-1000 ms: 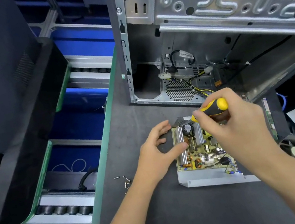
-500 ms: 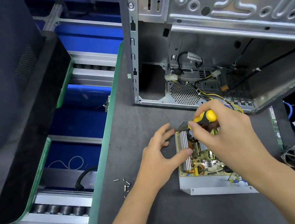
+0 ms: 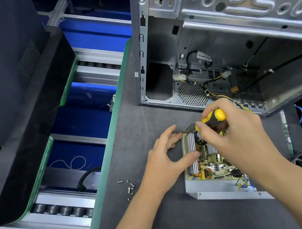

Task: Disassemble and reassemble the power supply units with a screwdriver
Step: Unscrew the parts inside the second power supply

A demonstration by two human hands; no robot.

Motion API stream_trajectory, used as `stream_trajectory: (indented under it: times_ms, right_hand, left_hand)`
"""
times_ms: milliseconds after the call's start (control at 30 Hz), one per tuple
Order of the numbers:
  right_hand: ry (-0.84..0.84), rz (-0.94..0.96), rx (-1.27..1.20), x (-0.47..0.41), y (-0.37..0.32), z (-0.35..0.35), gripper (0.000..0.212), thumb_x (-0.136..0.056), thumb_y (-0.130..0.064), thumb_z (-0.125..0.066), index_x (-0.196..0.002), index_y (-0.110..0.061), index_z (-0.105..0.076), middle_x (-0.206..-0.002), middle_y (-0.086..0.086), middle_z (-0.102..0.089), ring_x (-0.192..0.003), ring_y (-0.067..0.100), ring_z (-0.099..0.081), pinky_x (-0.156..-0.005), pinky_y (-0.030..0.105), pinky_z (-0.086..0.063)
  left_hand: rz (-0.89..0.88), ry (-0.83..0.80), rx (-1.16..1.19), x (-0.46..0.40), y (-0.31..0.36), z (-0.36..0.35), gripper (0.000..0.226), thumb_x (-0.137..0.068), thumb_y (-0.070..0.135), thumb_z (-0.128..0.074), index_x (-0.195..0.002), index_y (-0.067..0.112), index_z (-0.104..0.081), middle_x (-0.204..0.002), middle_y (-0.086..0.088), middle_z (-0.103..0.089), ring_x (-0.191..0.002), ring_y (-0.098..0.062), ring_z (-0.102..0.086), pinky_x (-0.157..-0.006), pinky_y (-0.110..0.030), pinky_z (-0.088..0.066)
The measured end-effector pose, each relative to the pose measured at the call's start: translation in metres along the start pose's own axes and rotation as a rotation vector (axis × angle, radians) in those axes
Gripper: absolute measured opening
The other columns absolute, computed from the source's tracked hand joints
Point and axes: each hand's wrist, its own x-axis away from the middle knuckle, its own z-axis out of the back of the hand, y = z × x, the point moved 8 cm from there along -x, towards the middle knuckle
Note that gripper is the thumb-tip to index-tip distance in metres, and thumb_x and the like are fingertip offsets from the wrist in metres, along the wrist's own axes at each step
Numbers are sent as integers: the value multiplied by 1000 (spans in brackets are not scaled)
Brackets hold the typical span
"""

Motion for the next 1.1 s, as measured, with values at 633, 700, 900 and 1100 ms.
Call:
stream_trajectory:
  times_ms: [633,700,900,1100]
  right_hand:
    - [6,53,119,-1,-16,6,17,-83,-32,-69,-86,-24,-54,-70,-13,-59,-75,1,-57,-66,4,-37]
    - [-16,66,158,-1,-21,7,13,-83,-28,-66,-83,-21,-55,-68,-11,-56,-73,5,-56,-65,10,-39]
    - [-76,113,342,-2,-37,6,15,-85,-22,-70,-88,-13,-59,-71,-3,-56,-68,24,-55,-63,39,-48]
    - [-199,153,482,-7,-45,0,16,-94,-32,-58,-102,-18,-58,-88,-1,-59,-78,27,-59,-67,36,-44]
  left_hand:
    - [6,-8,16,1,-2,-1,79,-77,35,-85,-145,31,-45,-132,13,-63,-126,7,-51,-104,-5,-34]
    - [3,-8,15,1,-2,-1,79,-77,34,-85,-145,31,-45,-132,13,-63,-126,7,-51,-105,-7,-35]
    - [-3,-10,22,1,-2,-2,81,-73,42,-84,-144,33,-46,-132,12,-64,-128,7,-50,-109,-12,-34]
    - [12,-12,20,1,-3,-3,79,-73,47,-83,-142,38,-46,-133,11,-63,-127,12,-47,-103,-2,-30]
